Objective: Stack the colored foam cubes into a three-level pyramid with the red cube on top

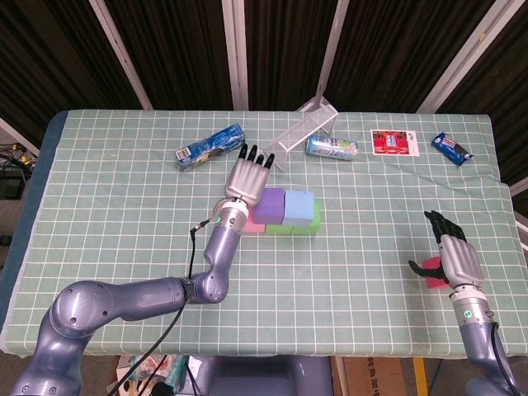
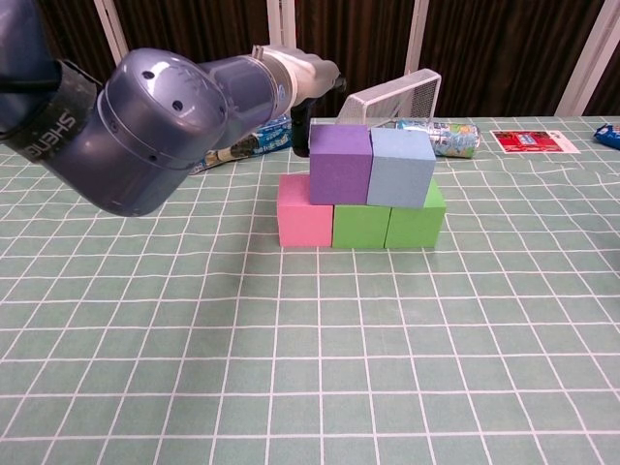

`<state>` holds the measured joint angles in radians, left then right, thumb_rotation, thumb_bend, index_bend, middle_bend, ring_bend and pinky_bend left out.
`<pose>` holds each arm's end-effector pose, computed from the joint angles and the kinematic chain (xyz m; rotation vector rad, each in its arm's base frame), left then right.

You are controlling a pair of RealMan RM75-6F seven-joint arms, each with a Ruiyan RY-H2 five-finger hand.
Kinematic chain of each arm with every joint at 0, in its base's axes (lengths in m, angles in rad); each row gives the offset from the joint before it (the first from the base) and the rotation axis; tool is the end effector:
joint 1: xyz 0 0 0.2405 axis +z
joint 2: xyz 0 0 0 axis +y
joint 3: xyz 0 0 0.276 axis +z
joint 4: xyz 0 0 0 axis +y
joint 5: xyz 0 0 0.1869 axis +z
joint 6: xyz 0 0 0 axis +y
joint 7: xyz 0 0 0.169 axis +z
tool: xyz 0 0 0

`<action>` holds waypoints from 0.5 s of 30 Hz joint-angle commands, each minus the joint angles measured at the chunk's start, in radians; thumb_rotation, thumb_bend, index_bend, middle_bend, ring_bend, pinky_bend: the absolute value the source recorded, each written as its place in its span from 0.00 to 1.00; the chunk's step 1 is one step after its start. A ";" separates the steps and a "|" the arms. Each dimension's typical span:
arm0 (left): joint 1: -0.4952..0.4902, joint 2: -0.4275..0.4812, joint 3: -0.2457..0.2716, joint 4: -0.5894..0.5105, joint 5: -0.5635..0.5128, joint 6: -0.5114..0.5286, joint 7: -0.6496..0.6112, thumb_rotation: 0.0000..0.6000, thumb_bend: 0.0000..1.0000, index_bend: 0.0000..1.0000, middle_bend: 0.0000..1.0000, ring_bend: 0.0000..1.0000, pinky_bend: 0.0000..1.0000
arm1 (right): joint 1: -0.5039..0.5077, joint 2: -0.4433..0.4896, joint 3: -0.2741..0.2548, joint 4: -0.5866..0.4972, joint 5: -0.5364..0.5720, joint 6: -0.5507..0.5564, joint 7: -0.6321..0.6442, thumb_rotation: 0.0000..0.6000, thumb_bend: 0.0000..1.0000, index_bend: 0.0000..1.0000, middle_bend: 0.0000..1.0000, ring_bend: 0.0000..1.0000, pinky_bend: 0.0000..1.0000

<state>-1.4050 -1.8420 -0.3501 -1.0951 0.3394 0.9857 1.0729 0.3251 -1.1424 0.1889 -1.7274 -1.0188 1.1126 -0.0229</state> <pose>0.0312 0.4719 -0.0544 -1.8189 -0.5689 -0.6353 -0.3089 -0.2915 0.1509 1.2503 -1.3140 0.8630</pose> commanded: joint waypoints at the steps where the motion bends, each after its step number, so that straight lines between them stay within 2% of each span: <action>1: 0.000 -0.001 -0.002 0.001 0.002 0.000 0.000 1.00 0.32 0.00 0.17 0.03 0.03 | 0.000 0.000 0.000 0.000 0.000 0.001 0.000 1.00 0.26 0.00 0.00 0.00 0.00; 15: 0.018 0.013 -0.003 -0.022 -0.002 0.008 0.013 1.00 0.32 0.00 0.17 0.03 0.03 | 0.001 0.000 -0.001 0.001 0.002 -0.001 -0.003 1.00 0.26 0.00 0.00 0.00 0.00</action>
<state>-1.3889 -1.8309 -0.3538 -1.1148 0.3377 0.9922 1.0846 0.3264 -1.1428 0.1884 -1.7268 -1.0171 1.1116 -0.0260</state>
